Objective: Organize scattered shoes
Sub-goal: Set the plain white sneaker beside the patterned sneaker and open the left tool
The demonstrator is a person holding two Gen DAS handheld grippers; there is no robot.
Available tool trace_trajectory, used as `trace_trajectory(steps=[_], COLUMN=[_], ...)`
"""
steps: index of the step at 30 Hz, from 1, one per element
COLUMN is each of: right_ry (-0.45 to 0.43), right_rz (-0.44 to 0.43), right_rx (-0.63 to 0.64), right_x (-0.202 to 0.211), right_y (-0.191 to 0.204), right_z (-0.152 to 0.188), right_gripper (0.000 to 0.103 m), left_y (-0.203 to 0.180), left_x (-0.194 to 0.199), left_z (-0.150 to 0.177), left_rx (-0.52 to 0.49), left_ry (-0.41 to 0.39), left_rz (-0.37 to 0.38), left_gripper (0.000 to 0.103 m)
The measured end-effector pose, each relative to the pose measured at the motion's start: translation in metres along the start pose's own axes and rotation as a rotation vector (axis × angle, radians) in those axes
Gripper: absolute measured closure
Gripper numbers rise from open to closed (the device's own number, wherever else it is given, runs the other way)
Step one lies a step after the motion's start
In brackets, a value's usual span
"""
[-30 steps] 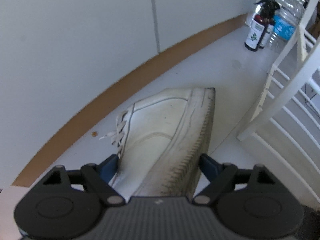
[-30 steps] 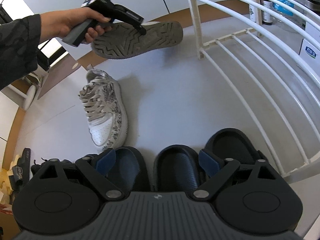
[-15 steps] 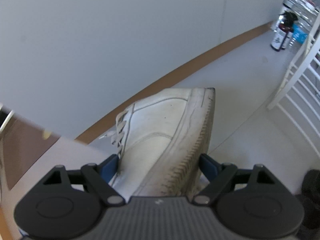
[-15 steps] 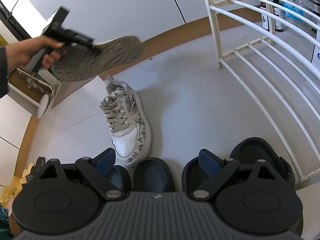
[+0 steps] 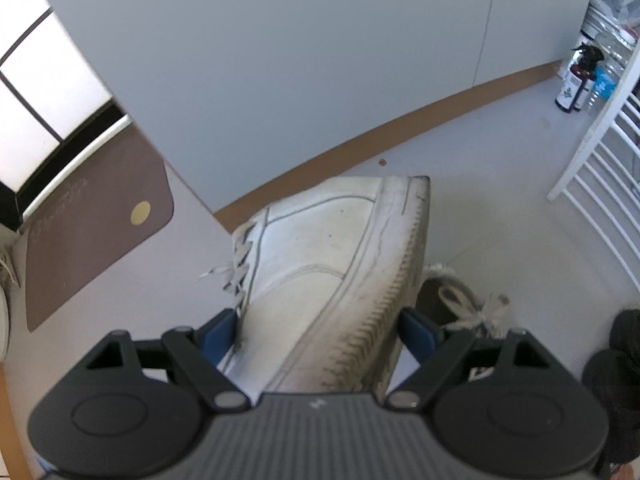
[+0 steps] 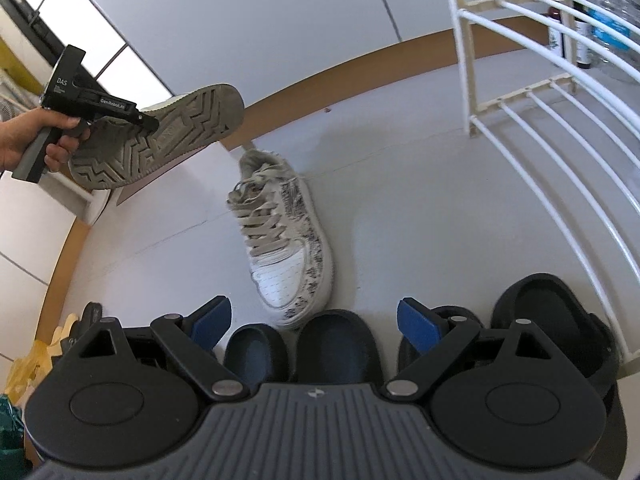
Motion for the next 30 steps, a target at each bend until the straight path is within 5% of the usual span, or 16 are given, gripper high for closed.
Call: trace_trajectory(steps=[9, 22, 30], right_ry=[0.054, 0.15, 0.185], right_rz=[0.027, 0.092, 0.074], right_rx=[0.048, 0.15, 0.166], right_x=[-0.017, -0.046, -0.049], right_y=[0.017, 0.023, 0.026], right_z=[0.012, 0.042, 0.053], right_gripper=[0.009, 0.009, 0.009], left_y=[0.039, 0.055, 0.058], left_x=[-0.049, -0.155, -0.164], left_z=[0.052, 0.135, 0.157], left_rx=[0.051, 0.148, 0.215], left_ry=[-0.026, 0.003, -0.016], left_rz=[0.017, 0.139, 0.149], left_gripper=[0.016, 0.015, 0.009])
Point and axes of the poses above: each gripper's, at about its wrist camera, not at the fingertips, and x roughly against the way its jaws point, y to its left, z to its underside, the point moved 10 cm from there along -x, roughly the way its jaws point, and after that the axes turned 1 degree about -z, right-handed, at the moved point
